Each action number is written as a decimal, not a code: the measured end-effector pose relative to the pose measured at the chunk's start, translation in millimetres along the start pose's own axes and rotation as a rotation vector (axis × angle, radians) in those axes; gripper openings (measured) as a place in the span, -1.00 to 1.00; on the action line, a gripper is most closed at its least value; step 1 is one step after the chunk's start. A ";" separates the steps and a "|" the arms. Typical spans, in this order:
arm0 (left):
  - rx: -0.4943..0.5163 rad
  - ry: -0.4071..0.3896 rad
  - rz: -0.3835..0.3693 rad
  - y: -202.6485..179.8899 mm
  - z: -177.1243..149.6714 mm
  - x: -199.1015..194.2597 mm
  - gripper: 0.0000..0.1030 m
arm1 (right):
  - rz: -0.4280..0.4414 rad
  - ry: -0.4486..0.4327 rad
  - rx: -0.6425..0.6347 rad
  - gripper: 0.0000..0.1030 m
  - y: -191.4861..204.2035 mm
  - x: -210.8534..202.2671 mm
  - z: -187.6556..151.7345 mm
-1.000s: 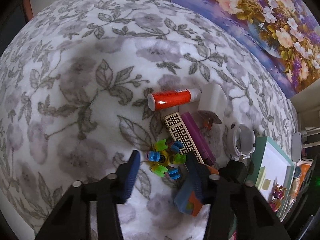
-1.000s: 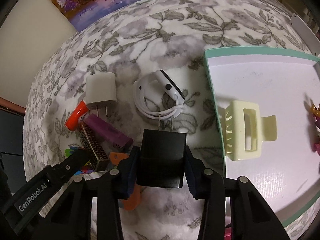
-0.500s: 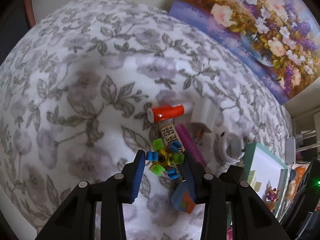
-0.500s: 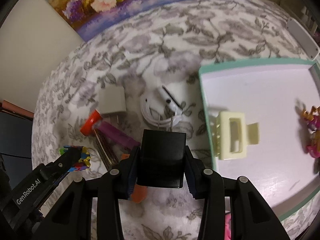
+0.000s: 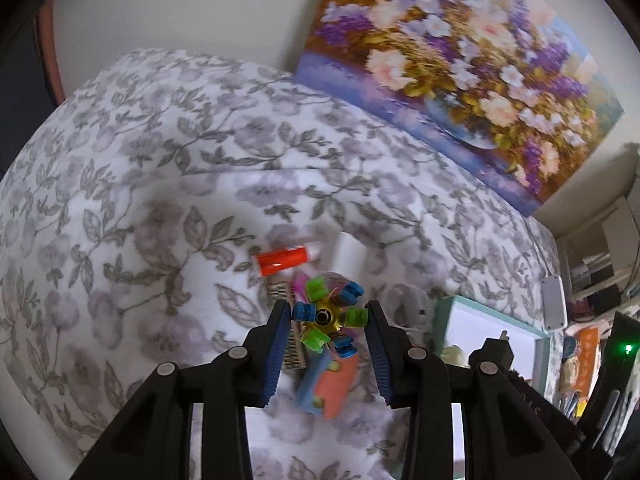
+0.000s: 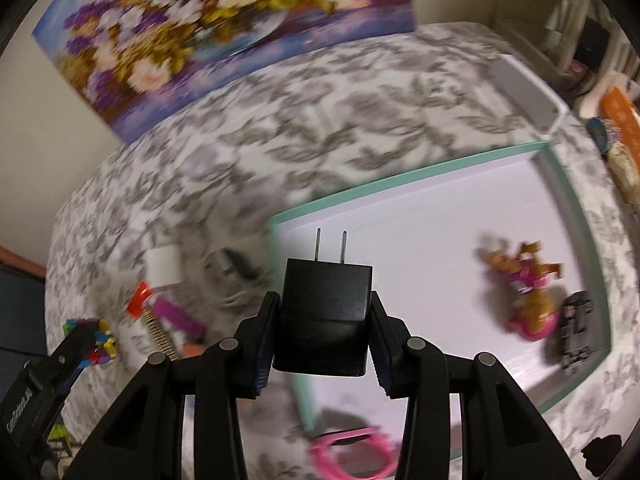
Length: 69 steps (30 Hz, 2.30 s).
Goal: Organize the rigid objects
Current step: 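Carry the charger with the right tool while the left tool carries the blocks over the tray, then open the right tool dropping the charger in the tray while the left tool releases the blocks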
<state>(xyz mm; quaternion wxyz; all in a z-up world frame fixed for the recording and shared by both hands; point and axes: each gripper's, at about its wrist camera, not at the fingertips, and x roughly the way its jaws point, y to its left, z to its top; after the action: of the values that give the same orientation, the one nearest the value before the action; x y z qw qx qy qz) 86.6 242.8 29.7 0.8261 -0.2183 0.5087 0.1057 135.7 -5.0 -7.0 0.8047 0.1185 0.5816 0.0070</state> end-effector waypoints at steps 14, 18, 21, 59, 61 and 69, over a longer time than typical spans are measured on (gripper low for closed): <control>0.182 0.044 -0.055 -98.6 -34.9 10.8 -0.21 | -0.078 -0.049 0.125 -0.16 -86.4 -20.6 23.9; 0.234 0.059 -0.058 -123.1 -46.8 15.7 -0.21 | -0.115 -0.061 0.155 -0.16 -109.0 -26.1 27.8; 0.273 0.071 -0.060 -138.9 -55.7 19.6 -0.21 | -0.149 -0.073 0.173 -0.16 -123.9 -30.5 29.9; 0.572 0.214 0.050 -215.7 -150.4 84.3 -0.21 | -0.238 0.001 0.218 -0.16 -197.4 -8.7 22.9; 0.570 0.221 0.057 -214.2 -150.9 87.3 -0.21 | -0.237 0.009 0.216 -0.16 -196.7 -6.9 22.8; 0.542 0.225 0.051 -209.8 -145.7 86.9 0.35 | -0.232 0.025 0.221 -0.15 -195.5 -4.3 24.0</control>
<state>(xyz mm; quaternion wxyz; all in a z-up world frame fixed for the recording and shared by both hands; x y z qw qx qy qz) 94.0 -14.6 -50.7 0.7898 0.0130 0.6121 -0.0382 132.1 -200.0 -34.8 0.7749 0.1380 0.5986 -0.1486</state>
